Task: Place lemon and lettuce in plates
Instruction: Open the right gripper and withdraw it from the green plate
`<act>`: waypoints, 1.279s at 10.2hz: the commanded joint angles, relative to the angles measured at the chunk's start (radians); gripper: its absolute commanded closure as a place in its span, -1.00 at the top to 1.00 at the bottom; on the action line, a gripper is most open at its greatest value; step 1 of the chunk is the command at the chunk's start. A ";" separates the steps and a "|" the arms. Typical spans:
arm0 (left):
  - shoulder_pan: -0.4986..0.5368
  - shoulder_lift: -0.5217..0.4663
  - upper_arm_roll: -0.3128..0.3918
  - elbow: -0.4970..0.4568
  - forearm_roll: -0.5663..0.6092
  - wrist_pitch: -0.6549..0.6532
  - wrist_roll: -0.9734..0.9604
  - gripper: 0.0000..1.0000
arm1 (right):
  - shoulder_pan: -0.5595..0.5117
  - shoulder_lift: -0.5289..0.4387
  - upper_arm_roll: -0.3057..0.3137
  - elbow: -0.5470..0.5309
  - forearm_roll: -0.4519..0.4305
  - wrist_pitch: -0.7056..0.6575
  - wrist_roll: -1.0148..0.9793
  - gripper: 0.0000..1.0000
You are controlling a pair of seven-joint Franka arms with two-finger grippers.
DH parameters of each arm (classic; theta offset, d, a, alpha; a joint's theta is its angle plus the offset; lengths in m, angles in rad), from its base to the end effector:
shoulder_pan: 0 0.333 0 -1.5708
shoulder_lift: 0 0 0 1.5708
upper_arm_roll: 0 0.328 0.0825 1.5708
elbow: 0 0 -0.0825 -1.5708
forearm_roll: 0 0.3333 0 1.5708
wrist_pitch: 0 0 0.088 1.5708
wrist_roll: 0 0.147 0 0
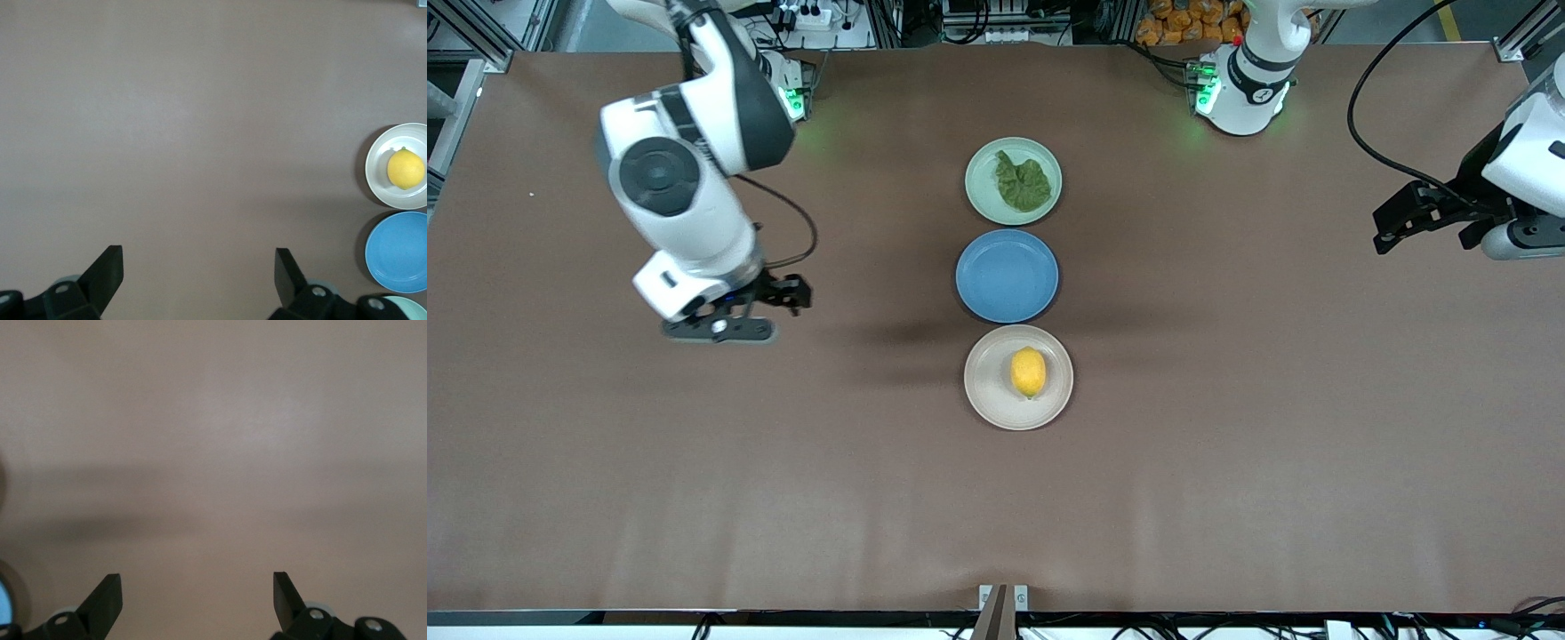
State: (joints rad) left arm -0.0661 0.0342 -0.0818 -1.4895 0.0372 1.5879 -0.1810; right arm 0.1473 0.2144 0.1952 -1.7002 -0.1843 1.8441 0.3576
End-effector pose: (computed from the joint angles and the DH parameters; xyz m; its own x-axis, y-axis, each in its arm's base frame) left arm 0.5152 -0.0705 0.6152 0.9970 0.0329 0.0694 0.0346 -0.9992 -0.0222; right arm 0.5462 0.1640 0.4516 0.9992 0.0362 -0.0181 0.0385 -0.9883 0.1477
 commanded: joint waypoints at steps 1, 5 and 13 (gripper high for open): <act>0.008 -0.007 -0.019 -0.003 -0.022 0.003 0.012 1.00 | -0.082 -0.053 -0.011 0.025 0.029 -0.045 -0.177 1.00; 0.003 -0.005 -0.024 0.002 -0.020 0.003 0.009 1.00 | -0.118 -0.122 -0.115 0.051 0.031 -0.074 -0.388 1.00; 0.005 0.000 -0.047 0.000 -0.007 0.001 0.008 1.00 | -0.152 -0.202 -0.231 0.243 0.103 -0.310 -0.493 1.00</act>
State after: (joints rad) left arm -0.0682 0.0360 -0.1273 -1.4905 0.0367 1.5879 -0.1810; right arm 0.0175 0.0151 -0.0386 -1.4730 -0.1126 1.5472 -0.1205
